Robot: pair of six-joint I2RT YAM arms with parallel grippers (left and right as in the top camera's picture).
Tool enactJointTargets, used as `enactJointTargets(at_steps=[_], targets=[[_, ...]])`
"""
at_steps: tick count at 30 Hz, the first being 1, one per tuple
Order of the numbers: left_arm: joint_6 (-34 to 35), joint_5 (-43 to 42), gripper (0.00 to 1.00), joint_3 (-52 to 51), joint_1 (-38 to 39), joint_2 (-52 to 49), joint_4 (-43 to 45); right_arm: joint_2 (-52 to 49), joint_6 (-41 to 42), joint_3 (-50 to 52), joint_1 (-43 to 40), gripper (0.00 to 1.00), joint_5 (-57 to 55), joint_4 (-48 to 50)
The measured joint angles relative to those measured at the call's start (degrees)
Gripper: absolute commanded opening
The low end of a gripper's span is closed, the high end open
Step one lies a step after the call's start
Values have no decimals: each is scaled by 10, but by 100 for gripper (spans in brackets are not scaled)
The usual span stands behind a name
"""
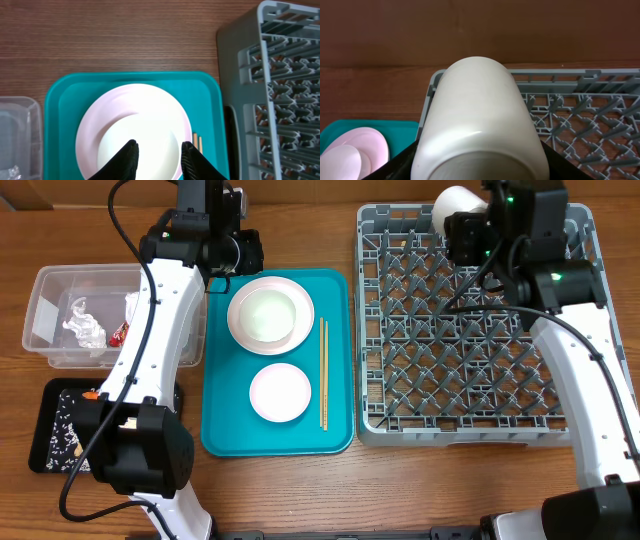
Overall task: Sort waste into correct bins and load items into the dishwasher
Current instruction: 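Lower the cup upside down into the rack with the right gripper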
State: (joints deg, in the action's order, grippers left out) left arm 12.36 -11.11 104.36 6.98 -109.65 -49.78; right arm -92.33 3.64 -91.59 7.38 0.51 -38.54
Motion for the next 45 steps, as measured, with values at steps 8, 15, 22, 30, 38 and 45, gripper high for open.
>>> enactJointTargets(at_steps=[8,15,22,30,38,45], targets=[[3,16,33,0,0,0,-21,-76,-5,0,14,43,-8,0],[8,20,34,0,0,0,-30,-112,-5,0,20,44,-7,-31],[8,20,35,0,0,0,-31,-113,-5,-97,21,43,-3,-165],[9,20,36,0,0,0,-44,-110,-4,-208,24,43,-3,-219],[10,20,38,0,0,0,-45,-178,-5,-208,25,41,6,-221],[10,20,38,0,0,0,-45,-258,-4,-208,25,39,8,-225]])
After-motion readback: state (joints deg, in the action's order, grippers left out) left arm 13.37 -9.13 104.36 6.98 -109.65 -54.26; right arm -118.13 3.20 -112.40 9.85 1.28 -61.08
